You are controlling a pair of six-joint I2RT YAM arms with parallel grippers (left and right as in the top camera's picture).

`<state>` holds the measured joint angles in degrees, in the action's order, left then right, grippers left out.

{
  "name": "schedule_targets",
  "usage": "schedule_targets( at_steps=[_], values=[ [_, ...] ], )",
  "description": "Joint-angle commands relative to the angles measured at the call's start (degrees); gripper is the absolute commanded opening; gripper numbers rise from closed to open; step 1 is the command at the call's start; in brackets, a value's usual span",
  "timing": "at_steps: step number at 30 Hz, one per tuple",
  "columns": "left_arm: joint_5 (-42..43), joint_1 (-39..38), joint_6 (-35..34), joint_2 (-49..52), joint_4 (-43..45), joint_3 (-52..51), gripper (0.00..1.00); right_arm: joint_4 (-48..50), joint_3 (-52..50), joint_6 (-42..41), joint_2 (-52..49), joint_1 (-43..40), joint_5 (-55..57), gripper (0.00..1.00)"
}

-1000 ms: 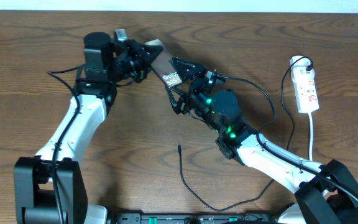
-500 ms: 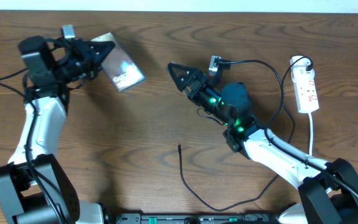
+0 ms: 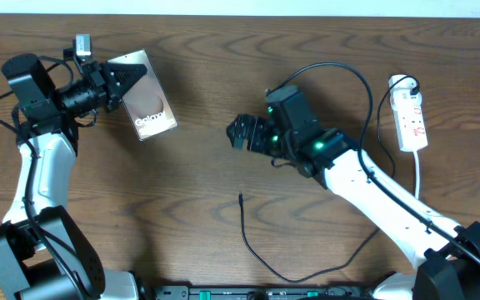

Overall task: Plug charger to phone and switch on socket
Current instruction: 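Open the right gripper and move it down toward the black cable, then lower the right gripper and grasp the cable's USB-C plug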

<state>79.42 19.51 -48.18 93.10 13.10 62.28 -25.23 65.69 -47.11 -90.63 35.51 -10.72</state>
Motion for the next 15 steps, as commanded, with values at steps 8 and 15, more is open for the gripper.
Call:
schedule_targets(
  at_steps=[8, 15],
  values=[
    [2.6, 0.3, 1.7, -1.4, 0.3, 0.8, 0.08, -8.0, -3.0, 3.5, 0.2, 10.5, 9.3, 0.99],
    [2.6, 0.3, 1.7, -1.4, 0.3, 0.8, 0.07, -8.0, -8.8, -7.3, -1.3, 13.8, 9.1, 0.99]
  ],
)
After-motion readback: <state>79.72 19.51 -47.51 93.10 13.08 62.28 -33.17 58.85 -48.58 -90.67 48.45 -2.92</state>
